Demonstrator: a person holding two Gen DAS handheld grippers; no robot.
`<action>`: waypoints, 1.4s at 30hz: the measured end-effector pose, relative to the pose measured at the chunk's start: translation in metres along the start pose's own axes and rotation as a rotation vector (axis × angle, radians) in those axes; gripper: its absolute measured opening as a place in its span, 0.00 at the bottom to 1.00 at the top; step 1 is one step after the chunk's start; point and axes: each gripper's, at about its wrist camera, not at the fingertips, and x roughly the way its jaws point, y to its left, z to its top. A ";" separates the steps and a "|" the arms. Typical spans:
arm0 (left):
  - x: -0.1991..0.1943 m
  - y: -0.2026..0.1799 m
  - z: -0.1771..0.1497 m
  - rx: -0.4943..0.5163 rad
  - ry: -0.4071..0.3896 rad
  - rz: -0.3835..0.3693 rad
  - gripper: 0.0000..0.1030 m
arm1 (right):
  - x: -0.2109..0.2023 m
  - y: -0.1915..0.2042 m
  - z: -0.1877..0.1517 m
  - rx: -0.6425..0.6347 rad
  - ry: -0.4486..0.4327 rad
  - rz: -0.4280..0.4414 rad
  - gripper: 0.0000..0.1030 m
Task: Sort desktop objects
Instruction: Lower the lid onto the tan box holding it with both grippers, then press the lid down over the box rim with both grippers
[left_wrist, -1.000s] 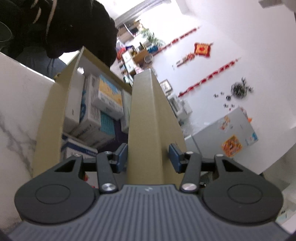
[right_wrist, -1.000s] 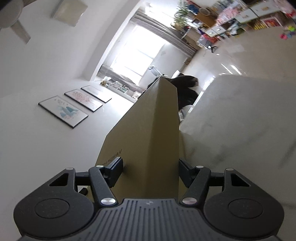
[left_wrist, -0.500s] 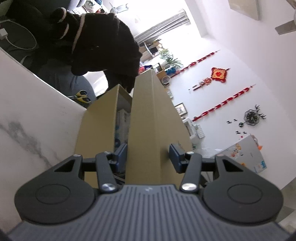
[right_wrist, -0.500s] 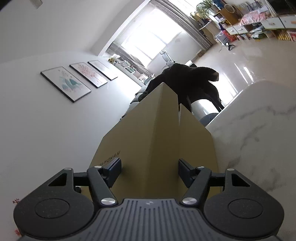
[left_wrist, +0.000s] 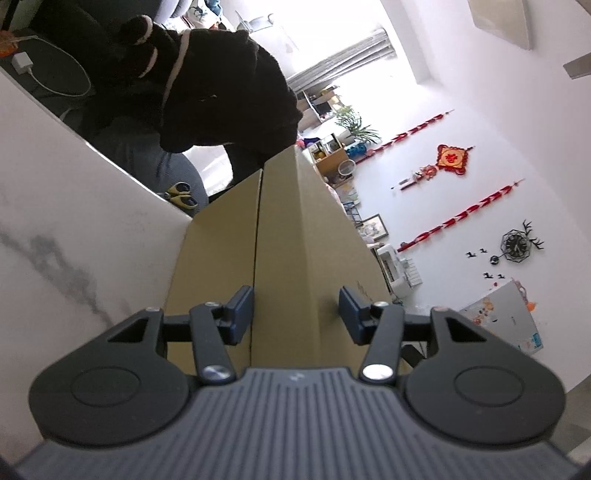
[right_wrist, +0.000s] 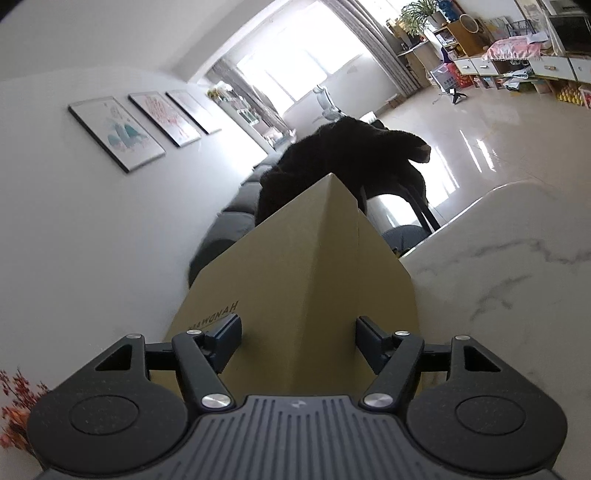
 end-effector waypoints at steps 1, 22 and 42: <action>-0.002 -0.001 -0.001 0.011 -0.006 0.007 0.49 | 0.000 0.004 -0.001 -0.010 0.005 -0.011 0.71; 0.007 0.013 -0.002 0.036 0.026 0.097 0.48 | 0.014 -0.004 0.000 -0.010 -0.025 -0.021 0.62; 0.009 -0.012 -0.008 0.078 -0.018 0.107 0.56 | 0.003 -0.020 0.001 0.063 -0.028 0.060 0.65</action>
